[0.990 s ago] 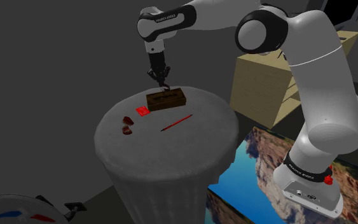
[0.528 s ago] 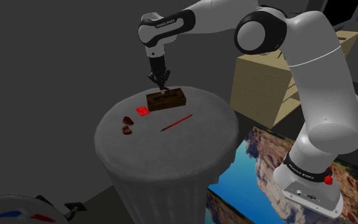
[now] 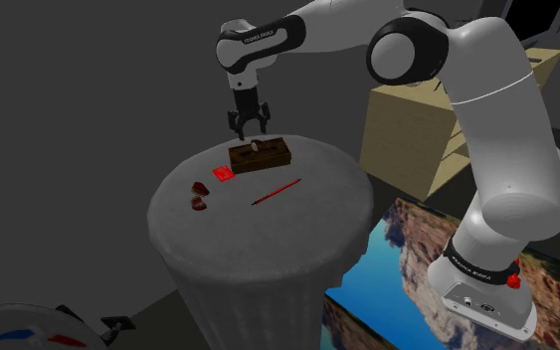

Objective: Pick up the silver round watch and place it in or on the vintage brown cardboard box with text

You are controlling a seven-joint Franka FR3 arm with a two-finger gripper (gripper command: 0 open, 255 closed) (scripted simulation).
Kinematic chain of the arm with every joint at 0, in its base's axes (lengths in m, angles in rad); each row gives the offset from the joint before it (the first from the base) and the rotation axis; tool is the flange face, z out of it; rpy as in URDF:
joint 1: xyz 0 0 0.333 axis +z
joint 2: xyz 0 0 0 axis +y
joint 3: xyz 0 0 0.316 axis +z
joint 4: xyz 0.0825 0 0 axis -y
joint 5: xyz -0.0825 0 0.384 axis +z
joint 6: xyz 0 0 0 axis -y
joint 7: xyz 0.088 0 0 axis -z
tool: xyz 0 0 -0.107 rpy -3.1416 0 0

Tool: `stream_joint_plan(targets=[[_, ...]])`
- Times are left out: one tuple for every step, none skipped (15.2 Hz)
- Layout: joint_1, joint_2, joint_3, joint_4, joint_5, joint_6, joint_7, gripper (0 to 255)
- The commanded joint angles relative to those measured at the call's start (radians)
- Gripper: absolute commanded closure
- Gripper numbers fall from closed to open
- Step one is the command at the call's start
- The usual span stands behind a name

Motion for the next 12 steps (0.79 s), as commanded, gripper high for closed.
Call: stream_joint_plan(targets=[[0.000, 0.000, 0.000, 0.000, 0.000, 0.000, 0.000, 0], [-0.001, 0.006, 0.000, 0.043, 0.000, -0.037, 0.001, 0], [-0.002, 0.015, 0.000, 0.091, -0.001, -0.076, 0.002, 0], [-0.002, 0.027, -0.001, 0.144, -0.001, -0.117, 0.003, 0], [-0.003, 0.039, -0.001, 0.190, -0.002, -0.151, 0.004, 0], [-0.003, 0.039, -0.001, 0.191, -0.002, -0.151, 0.004, 0], [-0.003, 0.039, -0.001, 0.190, -0.002, -0.151, 0.004, 0], [-0.003, 0.039, -0.001, 0.190, -0.002, -0.151, 0.004, 0], [-0.003, 0.039, -0.001, 0.190, -0.002, -0.151, 0.004, 0], [-0.003, 0.039, -0.001, 0.191, -0.002, -0.151, 0.004, 0], [-0.003, 0.039, -0.001, 0.191, -0.002, -0.151, 0.004, 0], [-0.003, 0.039, -0.001, 0.191, -0.002, -0.151, 0.004, 0]])
